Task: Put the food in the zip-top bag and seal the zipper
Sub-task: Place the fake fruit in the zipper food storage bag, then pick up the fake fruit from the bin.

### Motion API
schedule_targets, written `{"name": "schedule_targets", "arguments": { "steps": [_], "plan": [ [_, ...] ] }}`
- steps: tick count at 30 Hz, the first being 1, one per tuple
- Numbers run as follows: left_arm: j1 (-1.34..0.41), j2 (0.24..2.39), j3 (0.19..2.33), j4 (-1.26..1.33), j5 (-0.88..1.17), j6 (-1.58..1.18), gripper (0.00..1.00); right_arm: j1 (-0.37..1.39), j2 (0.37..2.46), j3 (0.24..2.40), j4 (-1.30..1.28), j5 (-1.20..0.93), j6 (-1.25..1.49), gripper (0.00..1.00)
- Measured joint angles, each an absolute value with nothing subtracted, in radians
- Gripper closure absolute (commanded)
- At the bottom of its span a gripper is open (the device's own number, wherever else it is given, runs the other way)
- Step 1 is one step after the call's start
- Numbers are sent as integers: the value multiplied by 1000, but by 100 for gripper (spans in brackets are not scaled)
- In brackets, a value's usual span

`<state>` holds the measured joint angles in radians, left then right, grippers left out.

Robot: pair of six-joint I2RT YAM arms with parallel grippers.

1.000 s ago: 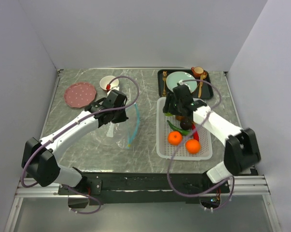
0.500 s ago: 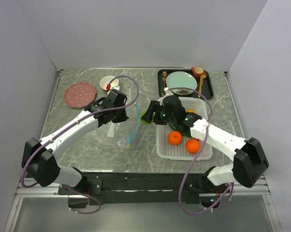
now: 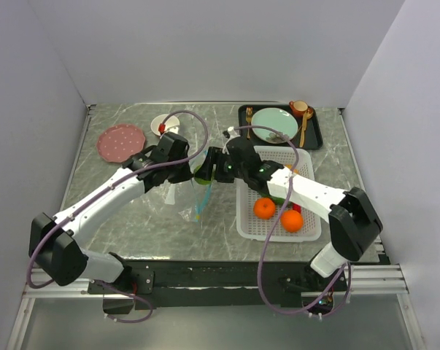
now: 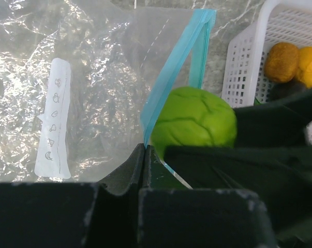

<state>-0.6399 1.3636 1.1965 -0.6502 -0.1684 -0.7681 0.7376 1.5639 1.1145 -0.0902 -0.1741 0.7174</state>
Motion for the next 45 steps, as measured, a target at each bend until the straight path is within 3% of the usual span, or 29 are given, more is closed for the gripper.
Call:
{"name": "schedule_targets", "arguments": {
  "steps": [5, 8, 9, 10, 19, 30, 34, 40, 45],
  "plan": [
    [-640, 1339, 1196, -651, -169, -768, 99, 745, 1607, 1134, -101, -166, 715, 34],
    [-640, 1323, 1196, -649, -169, -768, 99, 749, 1609, 1137, -112, -167, 706, 14],
    [-640, 1316, 1196, -648, -169, -768, 99, 751, 1609, 1145, -120, -167, 700, 2],
    [-640, 1309, 1196, -648, -169, -768, 99, 751, 1610, 1150, -122, -167, 693, 0],
    [-626, 1285, 1197, -656, -198, -772, 99, 757, 1589, 1182, -157, -124, 625, 0],
    [-597, 1282, 1197, -652, -205, -783, 99, 743, 1239, 1090, -377, 259, 656, 0],
    [-597, 1297, 1195, -643, -181, -790, 99, 728, 1219, 1034, -505, 341, 707, 0],
    [-572, 1298, 1208, -670, -208, -799, 99, 726, 1225, 858, -635, 351, 783, 0],
    [-545, 1300, 1266, -705, -207, -798, 99, 726, 1214, 830, -675, 347, 828, 0]
  ]
}}
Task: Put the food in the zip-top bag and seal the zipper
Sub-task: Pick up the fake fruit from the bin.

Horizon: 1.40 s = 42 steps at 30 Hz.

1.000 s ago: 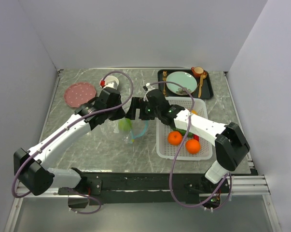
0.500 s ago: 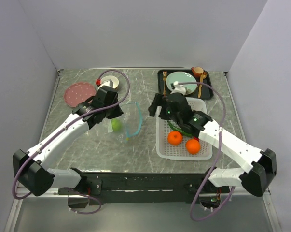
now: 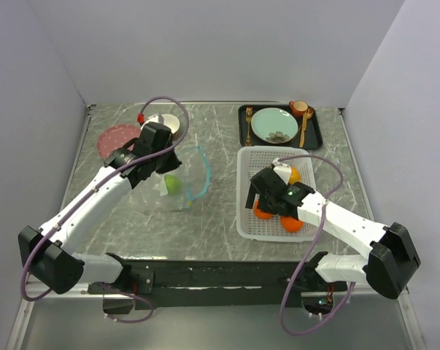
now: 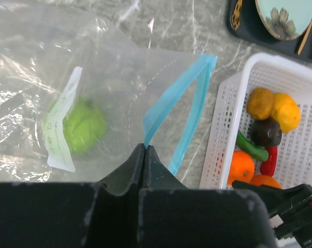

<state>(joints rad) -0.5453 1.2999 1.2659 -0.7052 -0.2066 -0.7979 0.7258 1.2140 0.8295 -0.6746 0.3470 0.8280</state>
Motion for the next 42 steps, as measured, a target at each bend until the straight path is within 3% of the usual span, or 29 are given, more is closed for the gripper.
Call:
{"name": "schedule_targets", "arguments": {
  "steps": [7, 15, 21, 22, 26, 42],
  "plan": [
    [-545, 1313, 1211, -667, -143, -806, 99, 721, 1223, 821, -662, 351, 852, 0],
    [-545, 1333, 1182, -648, -97, -801, 99, 707, 1406, 817, -628, 373, 846, 1],
    [-545, 1333, 1182, -647, -93, -797, 99, 698, 1414, 817, -583, 361, 836, 31],
    [-545, 1333, 1182, -647, -91, -797, 99, 697, 1414, 817, -577, 358, 836, 48],
    [-545, 1333, 1182, -642, -75, -794, 99, 696, 1412, 817, -562, 350, 829, 72],
    [-545, 1333, 1182, -639, -59, -760, 99, 696, 1195, 876, -554, 376, 794, 74]
  ]
}}
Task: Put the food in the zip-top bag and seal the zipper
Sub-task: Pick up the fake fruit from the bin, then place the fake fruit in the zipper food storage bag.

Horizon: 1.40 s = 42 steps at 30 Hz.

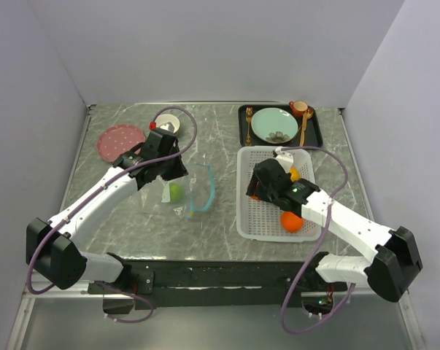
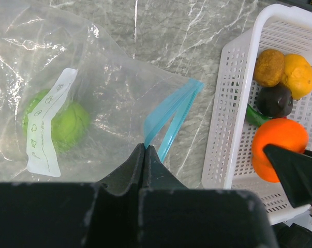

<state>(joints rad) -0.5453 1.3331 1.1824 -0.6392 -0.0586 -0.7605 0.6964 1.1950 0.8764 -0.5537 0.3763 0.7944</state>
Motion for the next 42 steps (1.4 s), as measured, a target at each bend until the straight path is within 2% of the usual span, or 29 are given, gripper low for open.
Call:
{"name": "schedule_targets", "arguments": {
  "steps": [13, 31, 41, 42],
  "plan": [
    [-545, 1333, 1182, -639, -56, -760, 99, 697, 1139, 885, -403, 186, 748, 72],
    [-545, 1332, 1182, -590, 4, -762, 99, 705, 1325, 913, -183, -153, 728, 70],
    [-545, 1329, 1177, -567, 43, -762, 99, 742, 1489, 1015, -143, -215, 715, 63],
    [-545, 1325, 1173, -564, 46, -762, 99, 744, 1502, 1026, -144, -216, 712, 58]
  ]
}}
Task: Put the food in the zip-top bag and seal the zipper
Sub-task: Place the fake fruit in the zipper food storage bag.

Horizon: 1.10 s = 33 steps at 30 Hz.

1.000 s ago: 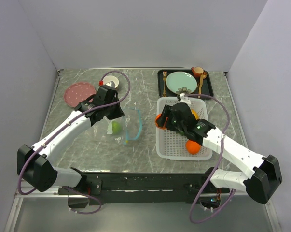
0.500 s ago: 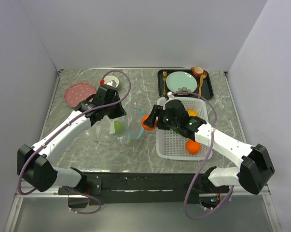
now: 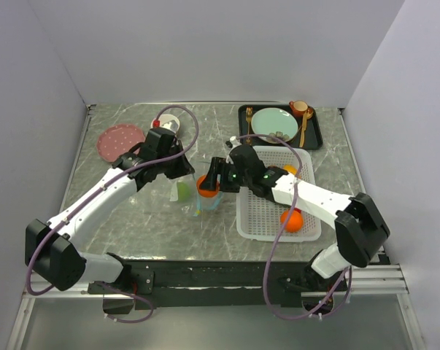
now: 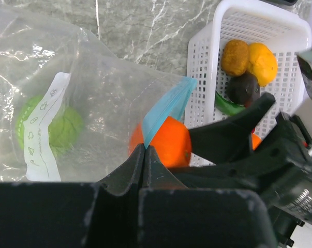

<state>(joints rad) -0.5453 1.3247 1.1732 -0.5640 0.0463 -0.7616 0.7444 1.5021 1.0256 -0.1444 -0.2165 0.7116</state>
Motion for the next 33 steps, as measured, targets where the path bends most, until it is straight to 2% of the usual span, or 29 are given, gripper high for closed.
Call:
{"name": "schedule_targets", "arguments": {
  "steps": [3, 4, 6, 7, 9, 16, 23, 33],
  "plan": [
    [-546, 1308, 1166, -564, 49, -762, 99, 751, 1539, 1063, -150, -215, 701, 42],
    [-546, 1302, 1166, -563, 49, -762, 99, 754, 1550, 1076, -154, -208, 694, 33],
    [-545, 1291, 1166, -563, 46, -762, 99, 755, 1563, 1103, -178, -194, 673, 23],
    [-545, 1286, 1166, -563, 41, -762, 99, 755, 1565, 1116, -192, -183, 661, 12],
    [-546, 1279, 1166, -564, 33, -761, 99, 755, 1566, 1136, -213, -161, 641, 0],
    [-546, 1267, 1166, -566, 20, -764, 99, 755, 1552, 1149, -266, -97, 607, 0],
    [-546, 1257, 1166, -567, -23, -772, 99, 755, 1452, 1116, -288, -6, 647, 0],
    [-545, 1235, 1166, -594, -82, -783, 99, 755, 1446, 1072, -304, -4, 702, 21]
  ]
}}
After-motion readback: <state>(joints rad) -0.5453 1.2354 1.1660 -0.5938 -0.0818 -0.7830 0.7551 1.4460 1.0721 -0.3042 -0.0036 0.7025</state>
